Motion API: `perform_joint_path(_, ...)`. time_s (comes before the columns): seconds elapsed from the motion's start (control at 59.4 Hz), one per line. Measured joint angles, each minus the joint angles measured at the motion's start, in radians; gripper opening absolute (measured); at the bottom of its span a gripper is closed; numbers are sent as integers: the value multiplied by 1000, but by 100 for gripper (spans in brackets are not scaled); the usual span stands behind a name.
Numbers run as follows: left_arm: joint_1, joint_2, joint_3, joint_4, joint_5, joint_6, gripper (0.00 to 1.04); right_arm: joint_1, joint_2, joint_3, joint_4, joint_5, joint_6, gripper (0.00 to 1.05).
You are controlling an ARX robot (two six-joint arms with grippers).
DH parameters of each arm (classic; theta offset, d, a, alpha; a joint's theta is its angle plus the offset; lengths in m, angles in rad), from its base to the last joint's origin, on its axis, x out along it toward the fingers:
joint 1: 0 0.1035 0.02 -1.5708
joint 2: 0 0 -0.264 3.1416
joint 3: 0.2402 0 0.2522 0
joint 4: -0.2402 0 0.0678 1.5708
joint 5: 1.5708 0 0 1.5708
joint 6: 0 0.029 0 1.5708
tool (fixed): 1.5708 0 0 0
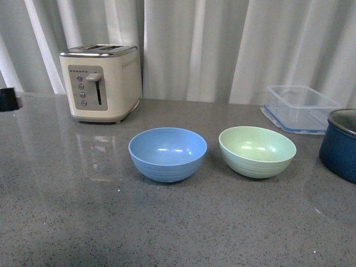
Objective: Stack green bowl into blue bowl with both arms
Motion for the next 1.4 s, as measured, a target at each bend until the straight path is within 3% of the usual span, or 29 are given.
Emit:
perform_joint_path(0.387, 95, -234, -219, -13, 88, 1, 4, 0, 0, 0, 0, 0, 0, 95)
perform_joint_path(0.842, 94, -505, -331, -172, 92, 1, 4, 0, 0, 0, 0, 0, 0, 95)
perform_joint_path(0.926, 94, -517, -365, -141, 92, 1, 4, 0, 0, 0, 0, 0, 0, 95)
perform_joint_path(1.397, 94, -795, -366, -389, 94, 1, 4, 0, 0, 0, 0, 0, 0, 95)
